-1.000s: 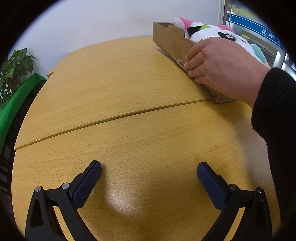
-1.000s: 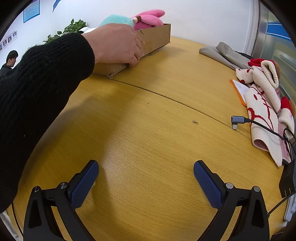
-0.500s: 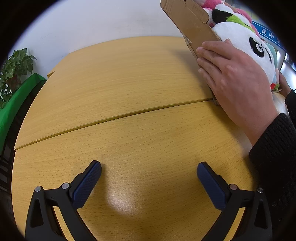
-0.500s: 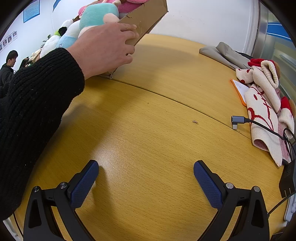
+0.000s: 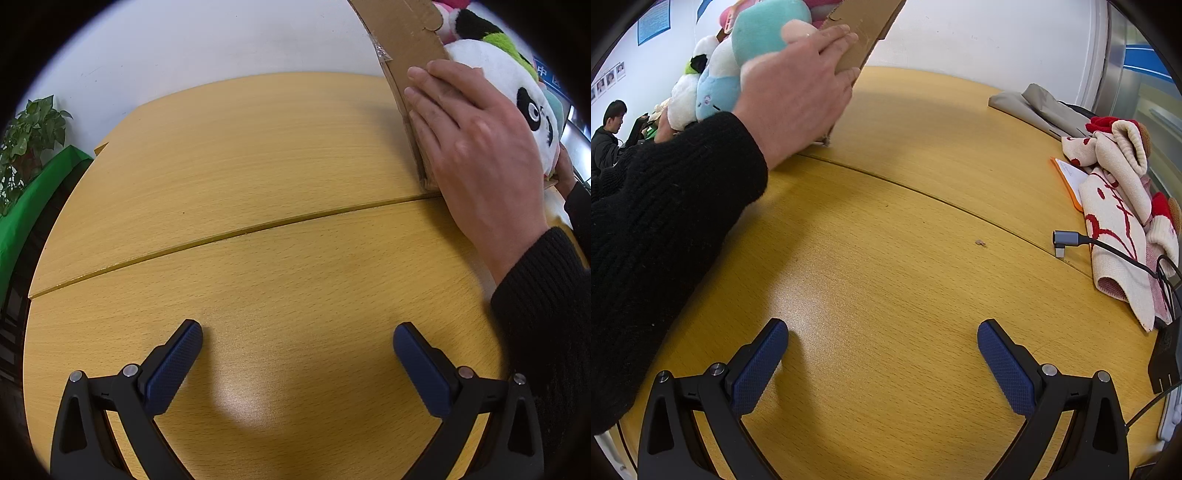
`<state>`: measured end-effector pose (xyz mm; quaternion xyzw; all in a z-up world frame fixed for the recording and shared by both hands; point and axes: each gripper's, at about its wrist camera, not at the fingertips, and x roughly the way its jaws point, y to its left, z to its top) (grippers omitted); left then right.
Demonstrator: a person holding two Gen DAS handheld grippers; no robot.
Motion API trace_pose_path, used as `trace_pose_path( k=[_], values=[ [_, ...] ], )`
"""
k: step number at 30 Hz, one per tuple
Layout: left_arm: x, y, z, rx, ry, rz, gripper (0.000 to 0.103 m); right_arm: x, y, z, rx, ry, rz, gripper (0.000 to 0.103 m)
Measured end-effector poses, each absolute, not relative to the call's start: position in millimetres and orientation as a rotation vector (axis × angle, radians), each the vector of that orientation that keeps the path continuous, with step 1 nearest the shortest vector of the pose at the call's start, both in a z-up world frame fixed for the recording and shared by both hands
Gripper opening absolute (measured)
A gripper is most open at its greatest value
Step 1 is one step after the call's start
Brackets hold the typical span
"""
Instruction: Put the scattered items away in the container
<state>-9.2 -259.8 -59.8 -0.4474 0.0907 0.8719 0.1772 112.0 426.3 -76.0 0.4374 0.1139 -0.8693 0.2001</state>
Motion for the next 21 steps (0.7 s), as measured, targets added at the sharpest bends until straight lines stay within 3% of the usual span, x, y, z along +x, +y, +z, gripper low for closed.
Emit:
trace_pose_path(
  k=[21],
  values=[
    [-7.3, -258.7, -59.9, -1.265, 0.258, 2.465, 0.103, 112.1, 426.3, -76.1, 1.222, 0.318, -2.43, 0.103]
  ],
)
